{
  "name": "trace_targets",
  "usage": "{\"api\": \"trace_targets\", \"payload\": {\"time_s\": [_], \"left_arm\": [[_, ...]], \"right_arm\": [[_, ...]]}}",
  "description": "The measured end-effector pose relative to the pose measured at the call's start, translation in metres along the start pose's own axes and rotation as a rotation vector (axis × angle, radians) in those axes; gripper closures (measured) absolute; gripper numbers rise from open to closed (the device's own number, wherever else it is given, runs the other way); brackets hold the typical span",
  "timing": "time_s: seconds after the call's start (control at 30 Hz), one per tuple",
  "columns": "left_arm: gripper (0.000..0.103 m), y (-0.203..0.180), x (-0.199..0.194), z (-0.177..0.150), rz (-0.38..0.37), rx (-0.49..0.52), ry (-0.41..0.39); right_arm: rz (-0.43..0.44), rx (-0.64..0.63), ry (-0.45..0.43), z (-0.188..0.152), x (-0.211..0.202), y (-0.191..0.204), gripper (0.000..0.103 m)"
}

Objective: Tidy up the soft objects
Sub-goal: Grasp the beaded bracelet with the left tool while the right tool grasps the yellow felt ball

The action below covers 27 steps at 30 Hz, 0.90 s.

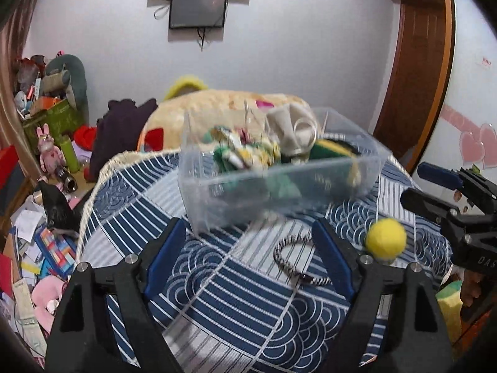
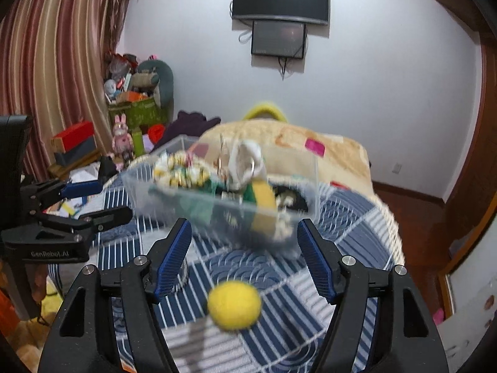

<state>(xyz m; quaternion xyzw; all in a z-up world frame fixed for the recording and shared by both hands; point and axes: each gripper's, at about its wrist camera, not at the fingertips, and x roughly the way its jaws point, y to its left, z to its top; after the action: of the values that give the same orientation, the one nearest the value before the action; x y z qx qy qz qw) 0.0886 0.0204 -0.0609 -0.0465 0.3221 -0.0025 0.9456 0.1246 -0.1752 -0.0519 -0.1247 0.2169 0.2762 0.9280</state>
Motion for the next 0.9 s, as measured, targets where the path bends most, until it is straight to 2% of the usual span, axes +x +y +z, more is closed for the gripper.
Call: {"api": "trace_targets", "payload": {"time_s": [0.13,0.3,0.5,0.57,0.67,0.77,0.87,0.9], "left_arm": [[0.033,-0.004,0.019,-0.011,-0.024,-0.001,0.068],[0.033,-0.016,0.036,-0.023,-0.108,-0.004,0.139],[0.032,-0.039,0.047,-0.029,-0.146,0.039,0.187],[0.028,-0.044,0.050,-0.029,-0.142,0.050,0.191],[0.028,-0.050,0.055,-0.029,-0.130,0.072,0.192],[0.028,-0.052,0.058,-0.029,-0.123,0.065,0.175],[0.045,-0.054,0.059,-0.031,-0.117,0.070,0.154],[0.056,-0.053,0.058,-0.031,-0.122,0.067,0.149]], "right_arm": [[0.010,0.011,0.052,-0.019,0.006,0.000,0.036],[0.028,0.026,0.101,-0.036,0.012,-0.002,0.036],[0.033,0.041,0.119,-0.046,0.011,-0.004,0.036],[0.034,0.041,0.124,-0.049,0.013,-0.005,0.036],[0.038,0.041,0.143,-0.054,0.017,-0.006,0.036],[0.047,0.048,0.156,-0.057,0.021,-0.007,0.047],[0.075,0.063,0.166,-0.058,0.023,-0.008,0.059],[0.078,0.065,0.165,-0.058,0.023,-0.008,0.060]]}}
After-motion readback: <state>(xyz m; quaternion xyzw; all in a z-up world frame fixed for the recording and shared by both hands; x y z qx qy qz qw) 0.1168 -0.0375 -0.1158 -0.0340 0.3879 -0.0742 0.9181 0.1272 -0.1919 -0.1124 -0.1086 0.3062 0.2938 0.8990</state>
